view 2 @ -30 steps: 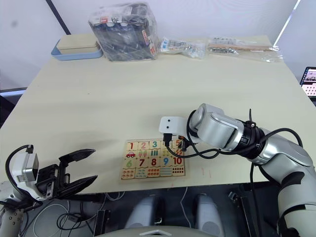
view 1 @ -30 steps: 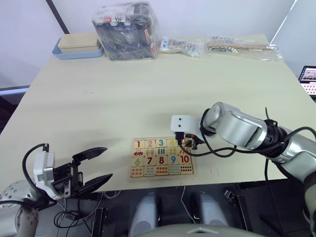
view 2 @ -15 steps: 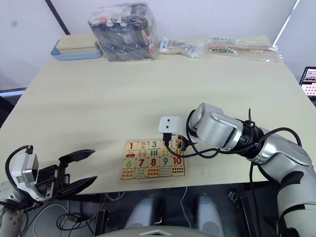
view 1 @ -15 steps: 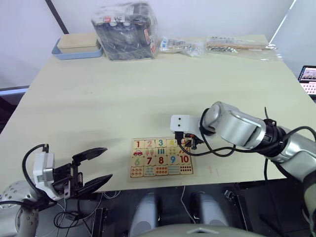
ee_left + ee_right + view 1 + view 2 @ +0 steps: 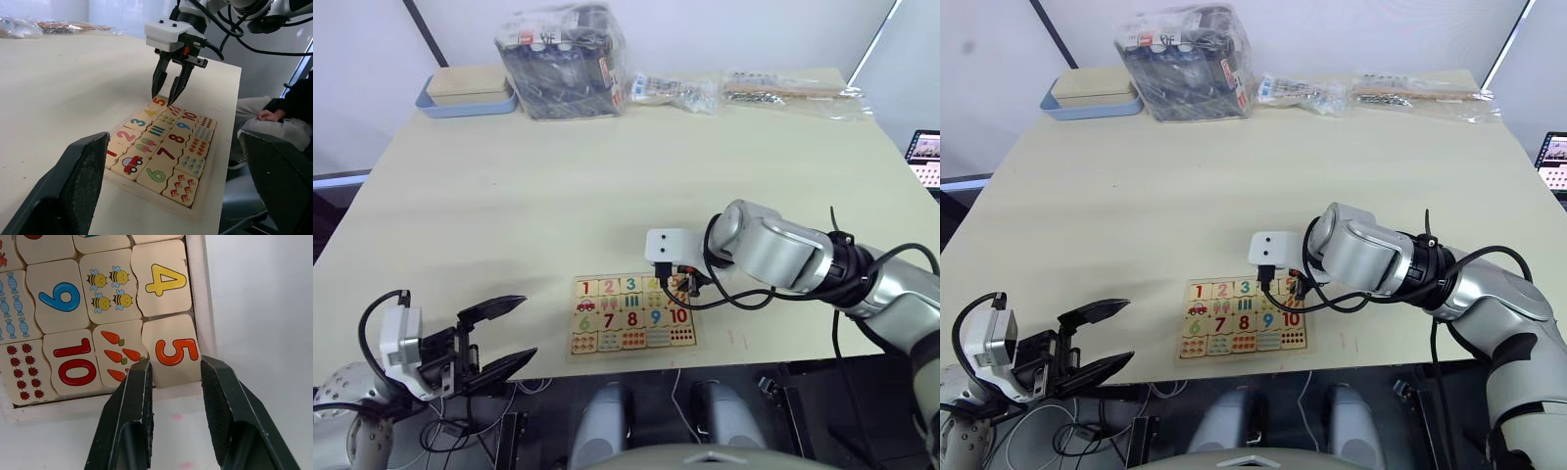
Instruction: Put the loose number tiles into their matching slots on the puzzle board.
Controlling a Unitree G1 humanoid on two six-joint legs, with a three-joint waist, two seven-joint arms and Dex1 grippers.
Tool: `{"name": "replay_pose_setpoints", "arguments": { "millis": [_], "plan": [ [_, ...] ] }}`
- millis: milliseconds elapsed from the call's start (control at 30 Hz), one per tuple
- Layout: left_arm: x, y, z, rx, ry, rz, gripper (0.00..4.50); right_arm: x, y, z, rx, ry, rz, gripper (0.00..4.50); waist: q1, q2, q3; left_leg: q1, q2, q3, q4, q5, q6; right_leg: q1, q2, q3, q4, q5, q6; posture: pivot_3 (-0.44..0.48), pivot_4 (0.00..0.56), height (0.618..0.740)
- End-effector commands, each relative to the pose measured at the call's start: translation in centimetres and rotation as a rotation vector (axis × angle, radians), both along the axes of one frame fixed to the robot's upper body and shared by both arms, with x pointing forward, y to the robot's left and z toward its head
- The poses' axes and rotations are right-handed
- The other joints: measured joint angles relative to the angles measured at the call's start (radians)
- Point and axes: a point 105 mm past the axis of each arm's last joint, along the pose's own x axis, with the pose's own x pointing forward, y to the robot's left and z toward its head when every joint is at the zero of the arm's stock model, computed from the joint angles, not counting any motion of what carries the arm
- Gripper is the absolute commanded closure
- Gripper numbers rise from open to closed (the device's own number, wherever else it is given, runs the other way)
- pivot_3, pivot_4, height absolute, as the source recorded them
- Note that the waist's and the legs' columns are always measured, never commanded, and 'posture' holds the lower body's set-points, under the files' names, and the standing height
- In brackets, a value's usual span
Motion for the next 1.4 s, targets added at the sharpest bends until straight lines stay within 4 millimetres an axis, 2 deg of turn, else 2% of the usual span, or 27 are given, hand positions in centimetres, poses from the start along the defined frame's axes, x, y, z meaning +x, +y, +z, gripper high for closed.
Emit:
{"name": "replay_pose_setpoints", "arguments": {
  "millis": [33,1400],
  "plan": [
    [-0.14,-0.18,0.33,0.008,-0.026,-0.004,0.0,0.0,0.3,0.82,0.005,-0.026,0.032,3.63,0.0,0.0,0.0,0.0,0.0,0.0,0.0,0.0,0.0,0.0,0.0,0.0,0.0,0.0,0.0,0.0,0.15,0.74],
    [0.04,-0.02,0.32,0.009,-0.027,-0.003,0.0,0.06,0.25,0.52,0.001,-0.031,0.046,3.63,0.0,0.0,0.0,-0.001,0.0,-0.001,0.0,0.0,0.0,0.0,-0.001,-0.001,-0.001,0.0,0.0,0.0,0.15,0.74]
  ]
}}
